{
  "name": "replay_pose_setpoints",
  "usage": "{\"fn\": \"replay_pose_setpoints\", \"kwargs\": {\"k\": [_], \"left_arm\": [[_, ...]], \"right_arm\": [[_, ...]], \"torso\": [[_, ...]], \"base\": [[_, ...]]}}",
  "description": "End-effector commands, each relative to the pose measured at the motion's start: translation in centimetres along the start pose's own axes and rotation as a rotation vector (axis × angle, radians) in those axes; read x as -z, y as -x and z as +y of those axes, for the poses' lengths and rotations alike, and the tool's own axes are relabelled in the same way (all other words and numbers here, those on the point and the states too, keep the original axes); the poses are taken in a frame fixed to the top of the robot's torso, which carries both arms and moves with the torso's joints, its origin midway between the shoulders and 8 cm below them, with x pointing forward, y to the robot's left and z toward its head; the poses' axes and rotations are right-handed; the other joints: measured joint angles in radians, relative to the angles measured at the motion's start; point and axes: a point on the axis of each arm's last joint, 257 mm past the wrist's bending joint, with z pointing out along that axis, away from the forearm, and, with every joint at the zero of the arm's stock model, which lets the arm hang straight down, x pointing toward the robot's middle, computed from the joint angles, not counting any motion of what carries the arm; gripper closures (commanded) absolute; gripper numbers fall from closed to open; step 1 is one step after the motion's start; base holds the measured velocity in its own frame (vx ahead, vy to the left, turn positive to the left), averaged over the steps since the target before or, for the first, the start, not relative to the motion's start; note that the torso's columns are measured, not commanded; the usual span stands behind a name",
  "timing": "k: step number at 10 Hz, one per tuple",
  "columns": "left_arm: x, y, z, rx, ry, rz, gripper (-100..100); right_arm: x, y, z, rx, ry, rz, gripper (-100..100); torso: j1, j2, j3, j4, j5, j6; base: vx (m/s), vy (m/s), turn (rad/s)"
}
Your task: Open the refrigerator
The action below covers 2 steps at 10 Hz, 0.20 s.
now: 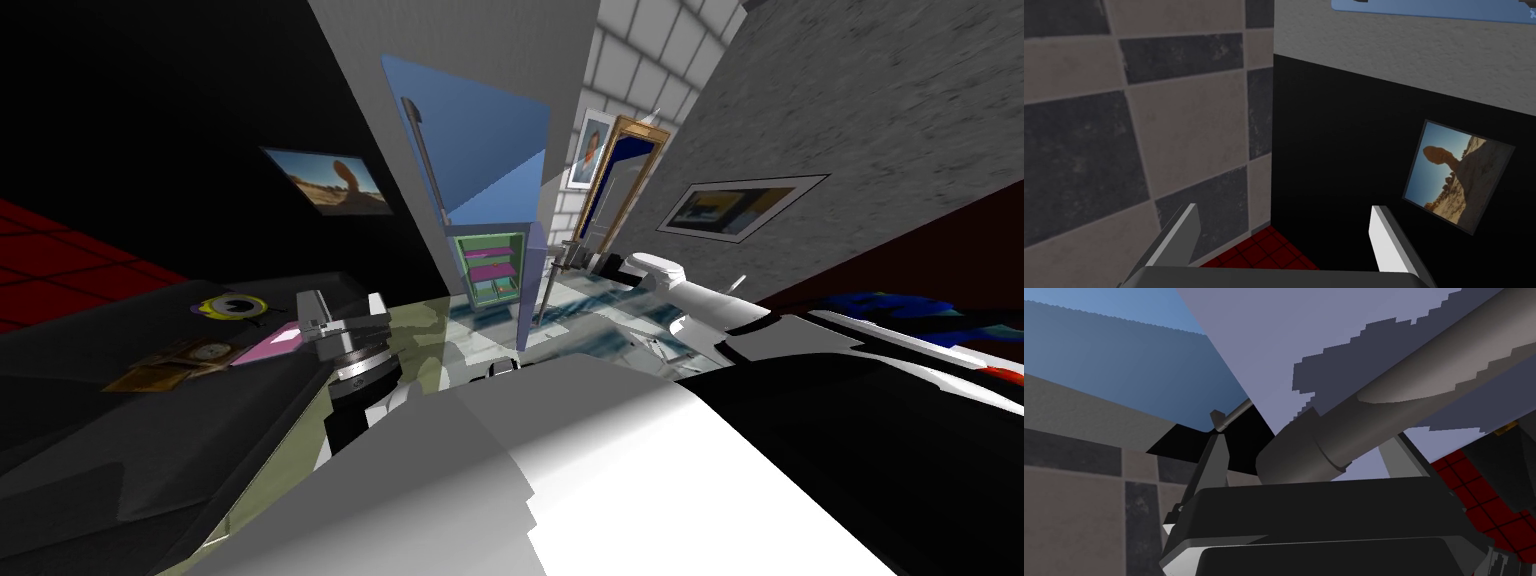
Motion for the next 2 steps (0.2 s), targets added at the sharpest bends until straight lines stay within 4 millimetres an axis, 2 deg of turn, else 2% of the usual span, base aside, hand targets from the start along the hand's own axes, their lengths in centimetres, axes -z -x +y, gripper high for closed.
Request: {"fn": "replay_pose_setpoints", "kwargs": {"k": [1,2], "left_arm": [[0.0,0.0,0.0,0.0,0.0,0.0,0],[0.0,0.0,0.0,0.0,0.0,0.0,0]], "right_arm": [[0.0,0.0,0.0,0.0,0.0,0.0,0],[0.0,0.0,0.0,0.0,0.0,0.0,0]], "torso": [[0.001,0.0,0.0,0.0,0.0,0.0],[0.002,-0.001,0.0,0.0,0.001,-0.001]], "base": [[0.0,0.0,0.0],[0.0,0.0,0.0]]}}
